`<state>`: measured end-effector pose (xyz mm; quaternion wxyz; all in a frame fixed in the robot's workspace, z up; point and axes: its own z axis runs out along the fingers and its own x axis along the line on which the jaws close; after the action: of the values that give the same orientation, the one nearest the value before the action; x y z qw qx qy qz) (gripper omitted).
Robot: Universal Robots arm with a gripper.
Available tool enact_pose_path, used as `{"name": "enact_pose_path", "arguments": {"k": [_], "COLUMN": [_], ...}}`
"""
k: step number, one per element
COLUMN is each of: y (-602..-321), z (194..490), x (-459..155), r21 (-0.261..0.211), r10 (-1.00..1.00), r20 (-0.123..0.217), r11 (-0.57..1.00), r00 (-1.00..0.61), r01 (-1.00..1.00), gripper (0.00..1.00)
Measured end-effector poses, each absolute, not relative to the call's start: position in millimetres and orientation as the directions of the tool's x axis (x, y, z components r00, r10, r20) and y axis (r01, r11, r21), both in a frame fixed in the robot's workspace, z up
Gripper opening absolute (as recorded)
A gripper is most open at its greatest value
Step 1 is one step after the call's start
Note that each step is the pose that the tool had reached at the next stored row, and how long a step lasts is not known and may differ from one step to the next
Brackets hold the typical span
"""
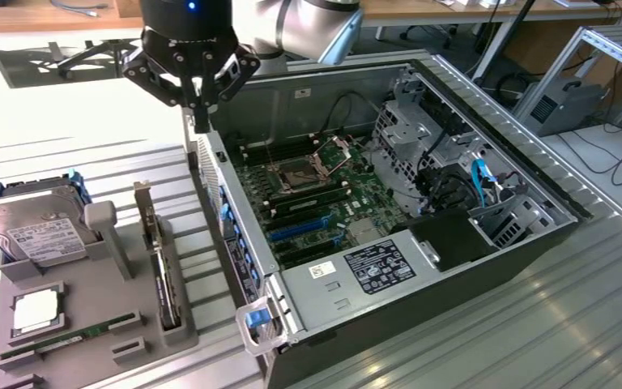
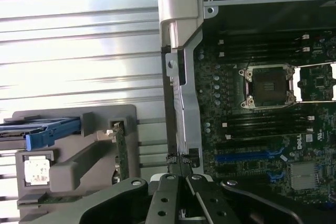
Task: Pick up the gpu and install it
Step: 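Reach for the gpu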
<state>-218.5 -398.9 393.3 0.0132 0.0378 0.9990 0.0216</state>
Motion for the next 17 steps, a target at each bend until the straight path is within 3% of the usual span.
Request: {"name": "enact_pose_path", "arguments": {"k": [17], "y": [-398.9], "z": [393.3], "x": [-240.3], "r21": [0.044], "r10": [0.076], "r20": [-0.025], "r11": [0.996], "r00": [-0.997], "r01": [0.075], "gripper": [0.11]}}
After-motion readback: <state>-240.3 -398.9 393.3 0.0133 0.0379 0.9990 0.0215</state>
